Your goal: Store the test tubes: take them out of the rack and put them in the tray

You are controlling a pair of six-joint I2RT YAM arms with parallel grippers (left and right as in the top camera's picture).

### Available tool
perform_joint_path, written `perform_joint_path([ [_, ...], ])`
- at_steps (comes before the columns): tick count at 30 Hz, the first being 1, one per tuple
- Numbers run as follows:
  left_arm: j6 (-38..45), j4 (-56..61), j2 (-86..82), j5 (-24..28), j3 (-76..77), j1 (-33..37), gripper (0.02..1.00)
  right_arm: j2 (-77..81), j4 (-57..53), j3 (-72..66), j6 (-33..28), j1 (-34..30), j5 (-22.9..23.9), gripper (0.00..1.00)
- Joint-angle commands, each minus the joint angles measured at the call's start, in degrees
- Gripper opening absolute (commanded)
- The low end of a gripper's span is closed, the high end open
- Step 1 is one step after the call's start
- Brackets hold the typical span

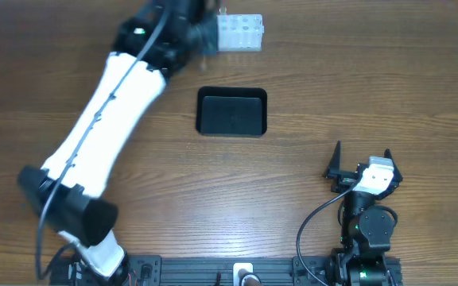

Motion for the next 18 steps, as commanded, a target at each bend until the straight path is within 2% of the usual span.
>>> perform_joint_path([
  [1, -3.9, -2.3, 5.6, 0.2, -0.7, -2.2, 0.071, -0.6, -0.1, -0.3, 0.0, -0.4, 0.7, 0.991],
  [18, -3.8, -4.9, 16.7, -0.1, -0.7, -1.5, 0.08, -0.6, -0.1, -0.3, 0.0, -0.4, 0.7, 0.991],
])
